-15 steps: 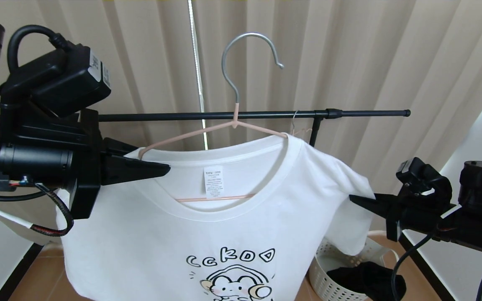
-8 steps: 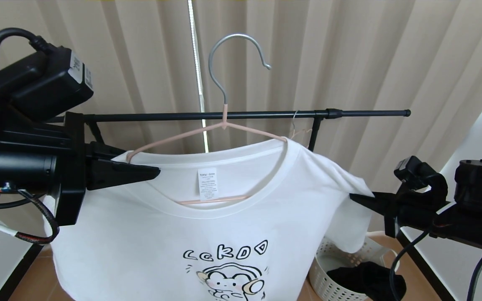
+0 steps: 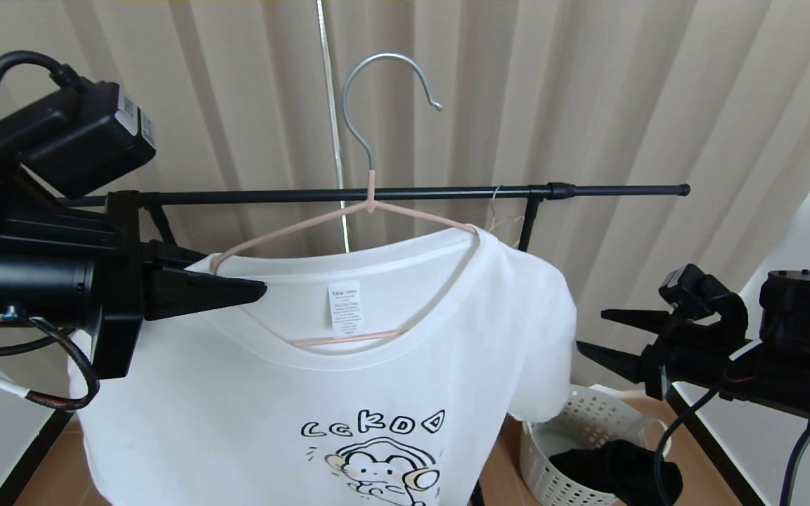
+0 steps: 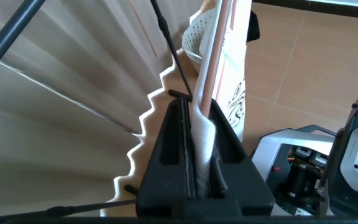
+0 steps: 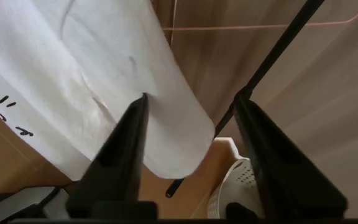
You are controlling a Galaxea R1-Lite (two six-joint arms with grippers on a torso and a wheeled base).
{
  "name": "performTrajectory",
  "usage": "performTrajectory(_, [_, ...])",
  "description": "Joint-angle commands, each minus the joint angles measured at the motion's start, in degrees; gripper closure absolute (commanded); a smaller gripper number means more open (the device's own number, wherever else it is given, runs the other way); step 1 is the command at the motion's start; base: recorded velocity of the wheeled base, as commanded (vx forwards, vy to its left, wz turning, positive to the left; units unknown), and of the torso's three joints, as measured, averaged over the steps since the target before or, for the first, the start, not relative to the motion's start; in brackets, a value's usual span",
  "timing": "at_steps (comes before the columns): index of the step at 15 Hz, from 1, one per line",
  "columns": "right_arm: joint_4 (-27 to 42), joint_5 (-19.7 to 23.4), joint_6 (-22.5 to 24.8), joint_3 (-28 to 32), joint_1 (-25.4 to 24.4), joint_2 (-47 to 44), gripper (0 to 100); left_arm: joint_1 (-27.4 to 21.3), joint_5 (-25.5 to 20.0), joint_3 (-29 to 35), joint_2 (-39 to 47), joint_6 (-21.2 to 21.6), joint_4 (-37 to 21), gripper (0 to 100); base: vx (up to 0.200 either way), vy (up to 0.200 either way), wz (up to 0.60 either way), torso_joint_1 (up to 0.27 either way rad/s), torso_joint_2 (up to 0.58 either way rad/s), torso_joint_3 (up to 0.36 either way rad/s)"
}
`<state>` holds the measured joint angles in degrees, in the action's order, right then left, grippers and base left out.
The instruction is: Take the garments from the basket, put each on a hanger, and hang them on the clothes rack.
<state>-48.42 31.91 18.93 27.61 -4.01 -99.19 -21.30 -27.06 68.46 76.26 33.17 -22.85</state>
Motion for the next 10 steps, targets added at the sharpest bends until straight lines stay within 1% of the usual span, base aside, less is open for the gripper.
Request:
performTrajectory(1, [-0.09, 0.17, 0.05, -0.28, -0.03, 1.72, 0, 0.91, -0.01, -0.87, 0.29, -0.56, 0.08, 100, 0.000, 0.000, 0.00, 0.000, 0.00, 0.000])
performTrajectory(2, [-0.09, 0.17, 0.05, -0.37, -0.12, 2.16, 0, 1.17, -0.01, -1.31, 0.29, -0.83, 0.35, 100, 0.000, 0.000, 0.00, 0.000, 0.00, 0.000])
performTrajectory(5, [-0.01, 0.17, -0.21, -0.63, -0.82, 6.12, 0, 2.93, 0.17, -7.03, 0.73, -2.94, 6.67, 100, 0.000, 0.000, 0.00, 0.000, 0.00, 0.000])
performTrajectory(7, [0.08, 0.08, -1.88, -0.63, -2.05, 8.32, 0, 4.42, 0.43, -10.10, 0.82, -4.08, 9.57, 100, 0.000, 0.000, 0.00, 0.000, 0.00, 0.000])
performTrajectory(10, [0.34, -0.10, -3.20, -0.72, -3.20, 11.48, 0, 5.83, 2.89, -13.79, 2.05, -4.17, 12.03, 100, 0.000, 0.000, 0.00, 0.000, 0.00, 0.000])
